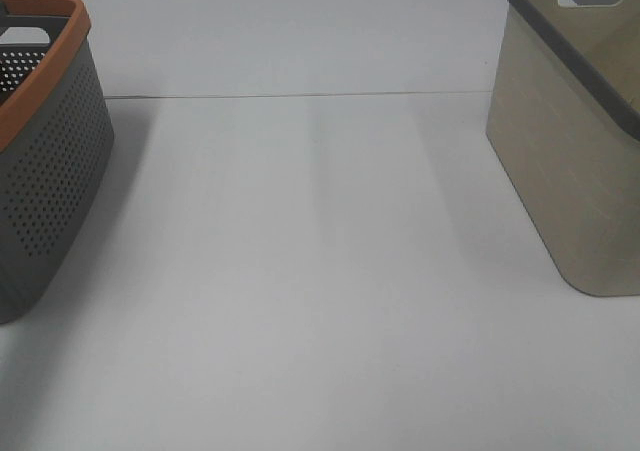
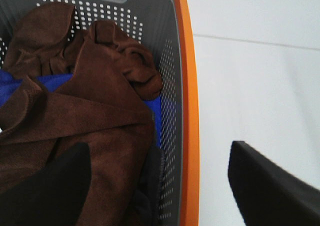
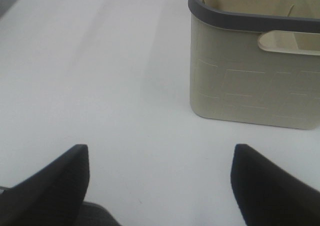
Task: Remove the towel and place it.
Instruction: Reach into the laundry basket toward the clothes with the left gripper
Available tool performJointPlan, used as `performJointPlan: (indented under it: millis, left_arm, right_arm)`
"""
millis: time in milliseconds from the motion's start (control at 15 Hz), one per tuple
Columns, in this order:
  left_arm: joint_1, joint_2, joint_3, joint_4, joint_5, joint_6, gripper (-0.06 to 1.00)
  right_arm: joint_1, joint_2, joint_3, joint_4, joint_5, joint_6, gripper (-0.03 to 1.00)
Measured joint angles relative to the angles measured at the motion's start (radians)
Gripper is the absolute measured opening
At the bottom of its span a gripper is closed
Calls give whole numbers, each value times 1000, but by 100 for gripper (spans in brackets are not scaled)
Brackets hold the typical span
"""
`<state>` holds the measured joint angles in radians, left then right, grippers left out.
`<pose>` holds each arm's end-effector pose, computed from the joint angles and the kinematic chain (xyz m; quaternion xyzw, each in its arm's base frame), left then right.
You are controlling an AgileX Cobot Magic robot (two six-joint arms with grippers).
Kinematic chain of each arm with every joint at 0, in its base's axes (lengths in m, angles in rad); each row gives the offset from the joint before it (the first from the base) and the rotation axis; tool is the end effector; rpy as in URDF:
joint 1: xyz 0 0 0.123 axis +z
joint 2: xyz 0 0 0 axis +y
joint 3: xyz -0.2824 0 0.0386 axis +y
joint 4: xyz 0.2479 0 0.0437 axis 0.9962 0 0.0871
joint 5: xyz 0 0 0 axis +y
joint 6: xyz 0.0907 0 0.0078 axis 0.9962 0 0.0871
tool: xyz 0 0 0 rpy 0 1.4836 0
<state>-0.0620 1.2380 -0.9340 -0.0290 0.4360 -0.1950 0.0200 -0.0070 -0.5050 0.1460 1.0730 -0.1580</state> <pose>0.2655 -0.0176 0.3146 -0.0686 0.8938 -0.0680 0.4379 -0.0077 0.0115 0.2782 -0.0793 0.8473 0.0368 0.5238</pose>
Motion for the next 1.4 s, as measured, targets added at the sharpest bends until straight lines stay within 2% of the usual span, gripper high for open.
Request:
performJointPlan:
  millis: [133, 333, 600, 733, 1067, 1400]
  left_arm:
    - [0, 131, -139, 16, 139, -4, 72]
    - [11, 287, -350, 90, 323, -39, 72]
    - [122, 435, -529, 108, 544, -52, 72]
    - [180, 489, -565, 109, 586, -52, 72]
    - [251, 615, -682, 108, 619, -22, 72]
    - [259, 784, -866, 73, 703, 30, 72]
  right_arm:
    - [0, 0, 0, 0, 0, 0, 74]
    - [0, 0, 0, 0, 0, 0, 74]
    - [0, 0, 0, 0, 0, 0, 74]
    - [0, 0, 0, 0, 0, 0, 74]
    - [0, 0, 0, 0, 0, 0, 74]
    - [0, 0, 0, 0, 0, 0, 74]
